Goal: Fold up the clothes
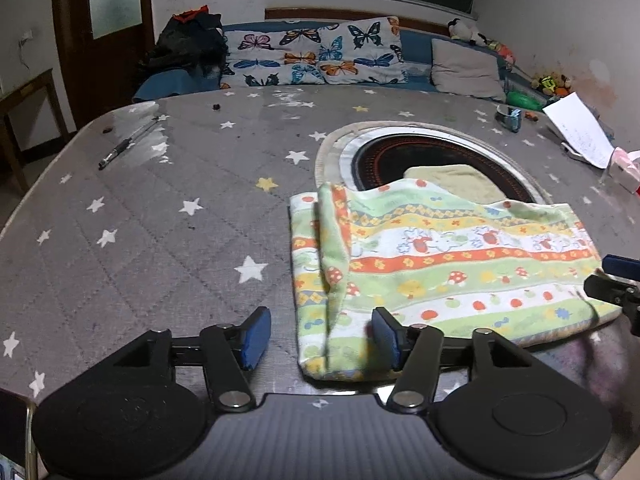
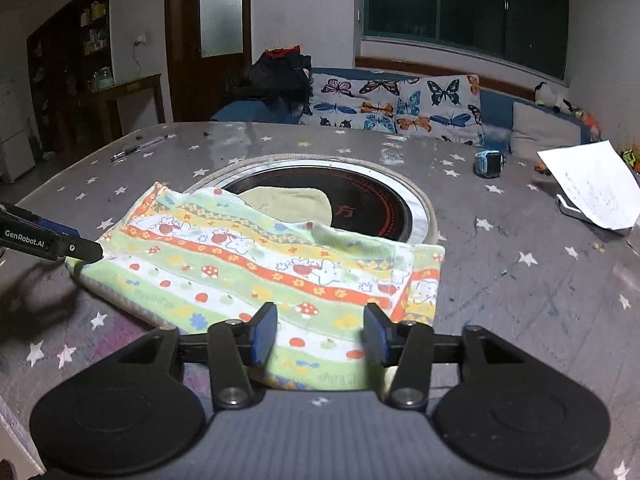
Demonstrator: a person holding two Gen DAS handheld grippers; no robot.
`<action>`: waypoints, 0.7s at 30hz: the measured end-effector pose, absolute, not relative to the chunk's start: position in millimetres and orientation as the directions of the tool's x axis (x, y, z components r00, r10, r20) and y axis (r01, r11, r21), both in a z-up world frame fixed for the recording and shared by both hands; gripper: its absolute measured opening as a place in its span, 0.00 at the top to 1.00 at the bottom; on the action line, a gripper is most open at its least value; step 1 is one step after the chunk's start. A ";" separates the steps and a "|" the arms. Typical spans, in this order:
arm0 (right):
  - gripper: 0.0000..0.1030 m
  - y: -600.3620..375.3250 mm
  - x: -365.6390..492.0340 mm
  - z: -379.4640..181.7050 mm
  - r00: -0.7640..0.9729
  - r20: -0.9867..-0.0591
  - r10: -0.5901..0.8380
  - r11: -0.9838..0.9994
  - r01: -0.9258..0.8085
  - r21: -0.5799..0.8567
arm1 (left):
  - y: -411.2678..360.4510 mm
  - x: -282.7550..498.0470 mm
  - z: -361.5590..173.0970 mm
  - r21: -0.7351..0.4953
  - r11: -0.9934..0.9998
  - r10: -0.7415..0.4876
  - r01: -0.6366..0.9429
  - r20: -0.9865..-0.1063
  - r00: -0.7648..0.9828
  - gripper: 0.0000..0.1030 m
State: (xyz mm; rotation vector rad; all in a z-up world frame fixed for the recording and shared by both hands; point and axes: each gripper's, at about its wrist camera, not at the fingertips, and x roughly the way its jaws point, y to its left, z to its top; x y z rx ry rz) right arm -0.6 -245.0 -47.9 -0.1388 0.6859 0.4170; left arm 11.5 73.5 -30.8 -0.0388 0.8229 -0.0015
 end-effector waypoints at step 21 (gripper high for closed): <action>0.51 -91.3 -39.3 -31.1 0.557 -0.641 0.528 0.550 -0.800 -0.242 | 120.2 15.0 -20.4 -0.169 0.968 -0.001 -0.185 -0.740 0.672 0.16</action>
